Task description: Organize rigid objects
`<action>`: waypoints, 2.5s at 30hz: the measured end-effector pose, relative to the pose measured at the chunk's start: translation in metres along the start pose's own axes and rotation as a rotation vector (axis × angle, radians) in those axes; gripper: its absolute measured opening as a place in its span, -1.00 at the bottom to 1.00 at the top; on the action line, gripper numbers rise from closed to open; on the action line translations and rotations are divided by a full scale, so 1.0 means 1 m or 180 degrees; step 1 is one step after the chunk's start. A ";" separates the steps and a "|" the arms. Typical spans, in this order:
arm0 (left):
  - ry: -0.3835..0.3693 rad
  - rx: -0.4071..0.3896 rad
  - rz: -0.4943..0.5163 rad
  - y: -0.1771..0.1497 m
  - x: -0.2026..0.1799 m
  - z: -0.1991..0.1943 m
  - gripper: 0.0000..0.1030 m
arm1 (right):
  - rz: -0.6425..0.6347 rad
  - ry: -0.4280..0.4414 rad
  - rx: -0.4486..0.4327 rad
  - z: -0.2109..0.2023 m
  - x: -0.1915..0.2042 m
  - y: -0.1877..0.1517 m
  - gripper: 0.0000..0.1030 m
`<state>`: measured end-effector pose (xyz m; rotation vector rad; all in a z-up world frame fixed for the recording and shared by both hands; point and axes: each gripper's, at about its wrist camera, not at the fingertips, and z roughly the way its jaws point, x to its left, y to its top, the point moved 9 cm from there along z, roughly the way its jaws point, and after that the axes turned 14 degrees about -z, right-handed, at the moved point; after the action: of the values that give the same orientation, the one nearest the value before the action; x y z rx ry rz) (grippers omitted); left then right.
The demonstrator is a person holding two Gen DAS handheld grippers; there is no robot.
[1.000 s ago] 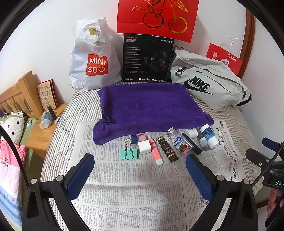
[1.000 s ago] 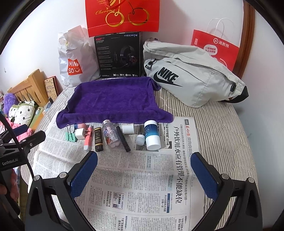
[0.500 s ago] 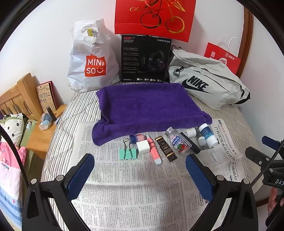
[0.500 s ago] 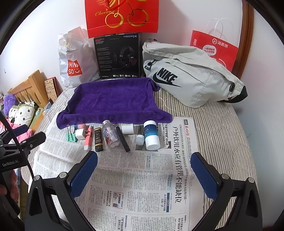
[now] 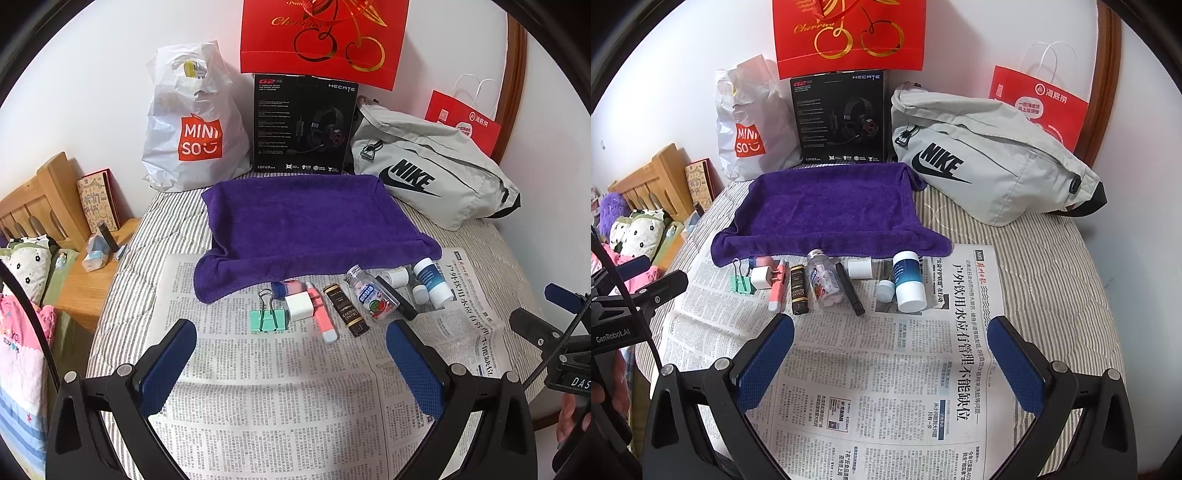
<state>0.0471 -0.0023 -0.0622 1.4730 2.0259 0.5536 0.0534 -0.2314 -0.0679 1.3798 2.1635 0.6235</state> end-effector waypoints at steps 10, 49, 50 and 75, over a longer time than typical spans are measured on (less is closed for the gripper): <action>-0.0009 0.0001 0.0001 0.001 -0.001 -0.001 1.00 | 0.0001 -0.0004 -0.0002 -0.001 0.001 -0.001 1.00; 0.0339 0.0218 -0.0171 -0.010 0.049 0.091 1.00 | -0.0014 0.0052 0.0053 0.052 -0.030 -0.004 0.99; 0.0347 0.0229 -0.0174 -0.011 0.050 0.096 1.00 | -0.0009 0.0053 0.0069 0.055 -0.031 -0.005 0.99; 0.0417 0.0344 -0.0052 -0.024 0.054 0.163 0.63 | 0.0039 0.0096 0.0428 0.126 -0.049 -0.021 0.98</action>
<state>0.1249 0.0415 -0.2106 1.5167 2.1981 0.5544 0.1356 -0.2705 -0.1697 1.4624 2.2585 0.5145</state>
